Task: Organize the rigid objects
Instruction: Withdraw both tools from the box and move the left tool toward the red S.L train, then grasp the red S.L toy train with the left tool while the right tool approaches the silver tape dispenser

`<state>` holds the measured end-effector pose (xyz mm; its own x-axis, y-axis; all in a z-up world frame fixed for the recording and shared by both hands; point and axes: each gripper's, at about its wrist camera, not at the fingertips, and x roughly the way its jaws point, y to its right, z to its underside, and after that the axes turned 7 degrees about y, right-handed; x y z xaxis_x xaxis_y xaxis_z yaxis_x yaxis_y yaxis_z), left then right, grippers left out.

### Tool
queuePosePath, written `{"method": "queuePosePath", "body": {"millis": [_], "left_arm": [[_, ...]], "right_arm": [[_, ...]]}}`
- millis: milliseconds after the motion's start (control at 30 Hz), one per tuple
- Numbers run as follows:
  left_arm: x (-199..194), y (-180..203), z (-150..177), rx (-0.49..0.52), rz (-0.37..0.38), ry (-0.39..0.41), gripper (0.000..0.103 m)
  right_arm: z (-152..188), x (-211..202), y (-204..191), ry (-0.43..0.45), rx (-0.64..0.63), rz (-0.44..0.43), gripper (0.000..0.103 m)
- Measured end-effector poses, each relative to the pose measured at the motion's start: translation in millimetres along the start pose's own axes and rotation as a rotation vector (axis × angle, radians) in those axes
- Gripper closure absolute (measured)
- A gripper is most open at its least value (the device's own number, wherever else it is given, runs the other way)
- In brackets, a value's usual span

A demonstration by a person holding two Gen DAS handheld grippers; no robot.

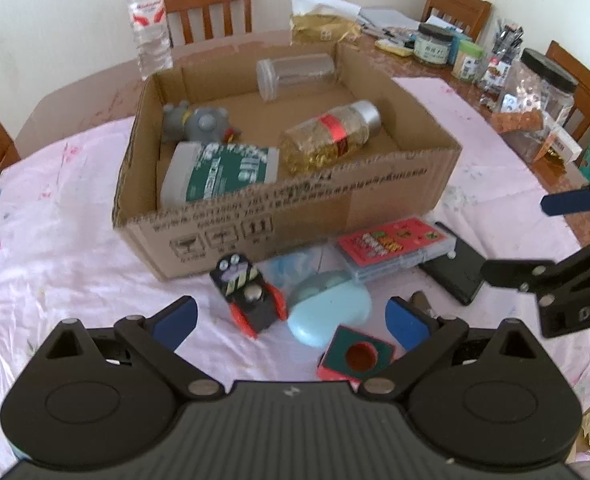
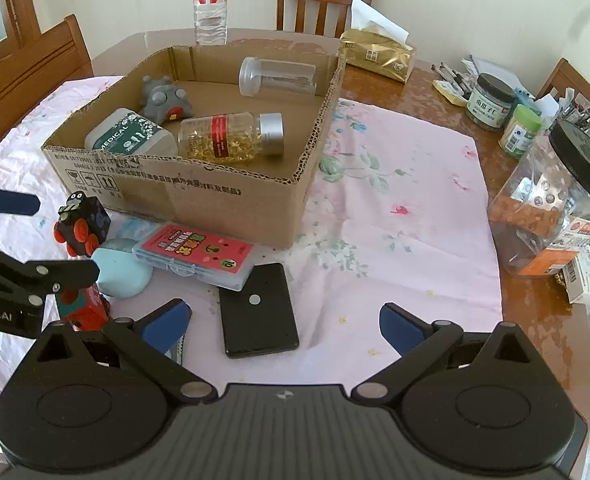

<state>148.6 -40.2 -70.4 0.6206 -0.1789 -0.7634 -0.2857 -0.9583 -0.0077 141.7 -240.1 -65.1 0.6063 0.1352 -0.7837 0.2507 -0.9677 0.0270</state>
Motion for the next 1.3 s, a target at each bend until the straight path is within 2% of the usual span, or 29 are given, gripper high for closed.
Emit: {"method": "queuePosePath", "body": {"millis": [267, 533, 767, 933, 1133, 1300], "left_arm": [[-9.4, -12.1, 14.6, -0.037, -0.047, -0.021, 0.003], [-24.8, -19.1, 31.5, -0.008, -0.081, -0.044, 0.002], [-31.8, -21.0, 46.3, 0.038, -0.11, -0.096, 0.002], [-42.8, -20.5, 52.0, 0.039, -0.073, -0.094, 0.002], [-34.6, -0.1, 58.7, 0.111, 0.041, -0.084, 0.002], [-16.0, 4.7, 67.7, 0.134, 0.036, -0.104, 0.003]], "right_arm": [[-0.9, 6.7, 0.5, -0.011, -0.033, -0.033, 0.0], [-3.8, 10.5, -2.7, -0.011, -0.059, -0.065, 0.0], [-4.9, 8.3, -1.5, -0.006, -0.072, -0.07, 0.0], [-0.2, 10.0, -3.8, -0.021, -0.082, -0.101, 0.0], [4.1, 12.0, -15.3, -0.038, -0.136, -0.125, 0.0], [5.2, 9.7, -19.5, -0.042, -0.149, -0.131, 0.0]]}}
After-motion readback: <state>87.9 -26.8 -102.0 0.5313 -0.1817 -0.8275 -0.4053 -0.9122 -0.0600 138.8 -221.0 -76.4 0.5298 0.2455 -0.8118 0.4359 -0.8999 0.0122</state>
